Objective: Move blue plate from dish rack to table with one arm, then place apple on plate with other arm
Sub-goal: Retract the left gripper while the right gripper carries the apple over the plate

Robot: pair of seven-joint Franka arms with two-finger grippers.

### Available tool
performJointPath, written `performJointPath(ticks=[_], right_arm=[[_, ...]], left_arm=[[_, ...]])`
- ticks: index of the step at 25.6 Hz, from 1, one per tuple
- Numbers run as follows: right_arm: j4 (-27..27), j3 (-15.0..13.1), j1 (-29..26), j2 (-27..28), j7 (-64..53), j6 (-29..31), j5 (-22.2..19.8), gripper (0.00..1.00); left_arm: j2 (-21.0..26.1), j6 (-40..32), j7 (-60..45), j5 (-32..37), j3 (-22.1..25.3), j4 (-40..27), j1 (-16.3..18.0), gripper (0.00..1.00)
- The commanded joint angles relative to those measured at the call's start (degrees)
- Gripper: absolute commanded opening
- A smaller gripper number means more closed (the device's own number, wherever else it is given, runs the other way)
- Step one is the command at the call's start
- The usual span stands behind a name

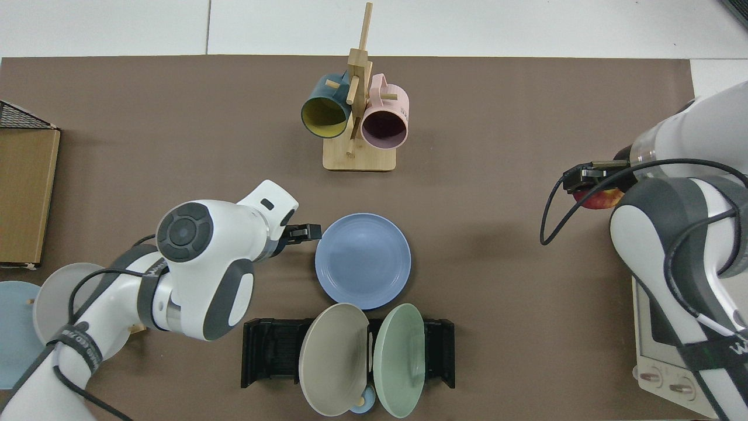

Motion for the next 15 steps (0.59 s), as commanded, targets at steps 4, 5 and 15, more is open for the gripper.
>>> performJointPath(ticks=[4,5,15], right_arm=[[-0.16,1.17,1.03,-0.45,0.28,-0.69,0.61,0.0],[-0.16,1.17,2.17,-0.45,1.15,-0.69,0.61,0.0],[2.47,1.26,11.66,0.16,12.57,-2.45,0.79,0.0]], left_arm=[[-11.91,-12.23,0.77,5.62,10.06,3.03,0.18,1.0],[-12.53,-14.25,0.94,6.76,11.12,4.17,0.18,1.0],[-12.8,-35.01,13.16,10.72,19.55,20.44,1.32,1.0]])
